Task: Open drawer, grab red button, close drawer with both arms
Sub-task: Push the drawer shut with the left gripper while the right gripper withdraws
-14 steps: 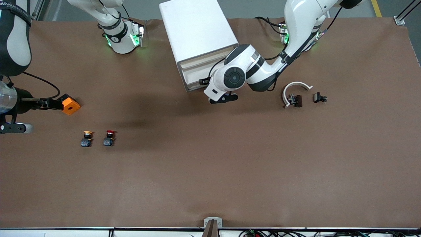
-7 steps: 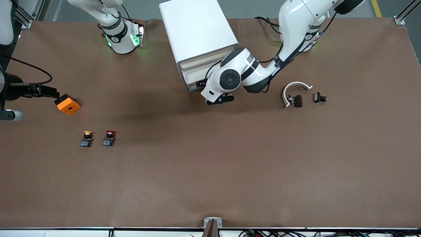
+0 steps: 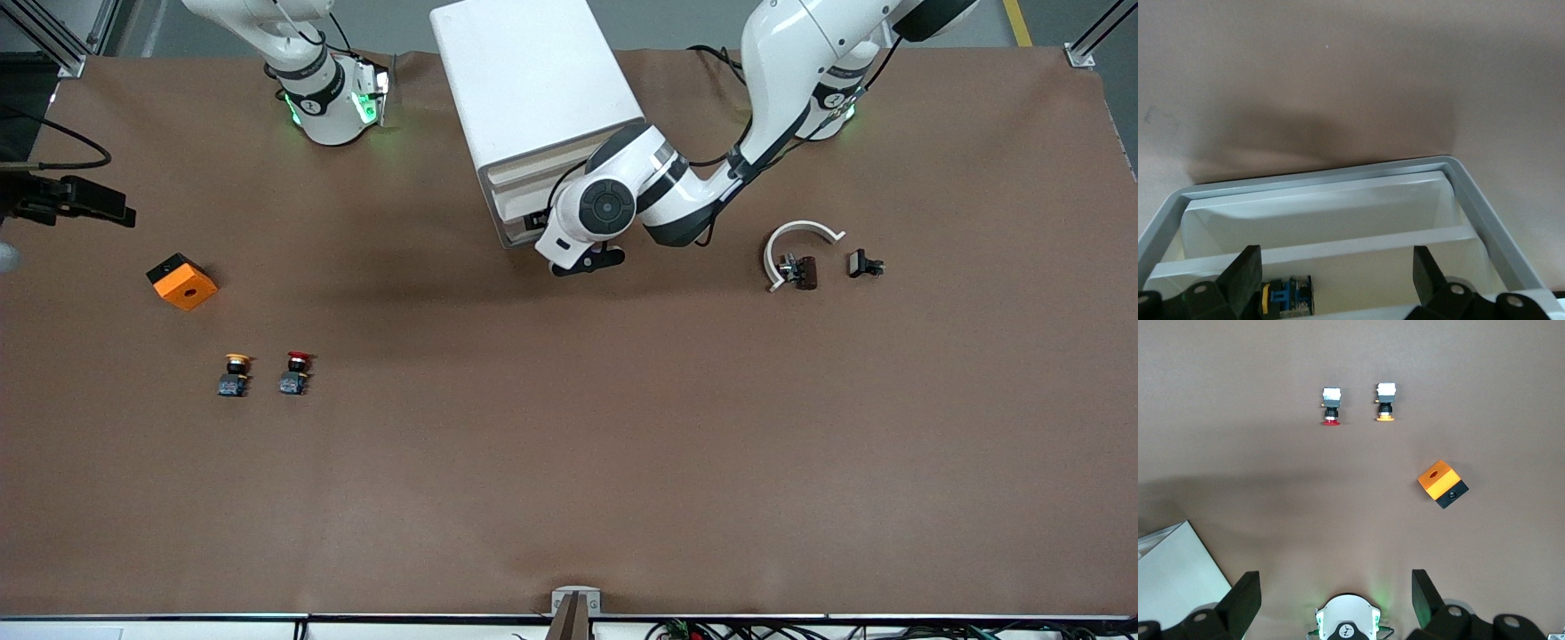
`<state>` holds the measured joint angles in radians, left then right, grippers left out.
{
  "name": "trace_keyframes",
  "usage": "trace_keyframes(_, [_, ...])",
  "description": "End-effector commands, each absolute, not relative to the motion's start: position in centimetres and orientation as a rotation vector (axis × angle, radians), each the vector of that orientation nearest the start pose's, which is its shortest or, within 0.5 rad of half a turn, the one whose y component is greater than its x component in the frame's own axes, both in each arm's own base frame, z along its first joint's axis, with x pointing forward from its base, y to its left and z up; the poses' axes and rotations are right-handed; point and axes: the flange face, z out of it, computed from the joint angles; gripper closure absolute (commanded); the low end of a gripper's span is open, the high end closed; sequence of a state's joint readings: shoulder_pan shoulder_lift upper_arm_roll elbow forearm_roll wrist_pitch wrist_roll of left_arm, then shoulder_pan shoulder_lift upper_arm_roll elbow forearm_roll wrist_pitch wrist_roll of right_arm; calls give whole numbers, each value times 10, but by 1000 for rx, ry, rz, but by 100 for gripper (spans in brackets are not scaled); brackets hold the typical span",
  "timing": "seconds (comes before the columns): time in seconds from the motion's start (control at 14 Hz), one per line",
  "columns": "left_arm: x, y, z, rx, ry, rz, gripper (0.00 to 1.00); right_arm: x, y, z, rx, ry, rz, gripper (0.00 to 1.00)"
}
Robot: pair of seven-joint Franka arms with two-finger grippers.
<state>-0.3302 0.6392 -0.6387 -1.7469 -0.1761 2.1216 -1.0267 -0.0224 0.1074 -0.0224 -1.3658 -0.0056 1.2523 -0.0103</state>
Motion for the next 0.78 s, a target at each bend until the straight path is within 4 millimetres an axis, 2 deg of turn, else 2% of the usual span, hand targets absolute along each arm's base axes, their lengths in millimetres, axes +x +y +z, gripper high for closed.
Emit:
trace_keyframes(0.0, [375, -528, 267, -3145, -392, 867, 0, 533, -25, 642, -3108, 47, 322, 0])
trace_keyframes(0.14, [362, -538, 265, -3145, -364, 872, 0, 535, -20, 642, -3112, 33, 299, 0])
trace_keyframes(0.21, [359, -540, 266, -3147, -358, 870, 0, 536, -13, 640, -3113, 14, 294, 0])
trace_keyframes(0.36, [355, -545, 262, -3156, -370, 868, 0, 534, -12, 642, -3117, 12, 263, 0])
trace_keyframes(0.5, [359, -543, 263, -3159, -387, 864, 0, 529, -11, 643, -3119, 7, 232, 0])
trace_keyframes(0.64, [371, -538, 267, -3171, -410, 828, 0, 521, -10, 643, -3121, 2, 194, 0])
trace_keyframes(0.71, [382, -533, 271, -3176, -445, 789, 0, 518, -10, 643, -3121, 2, 182, 0])
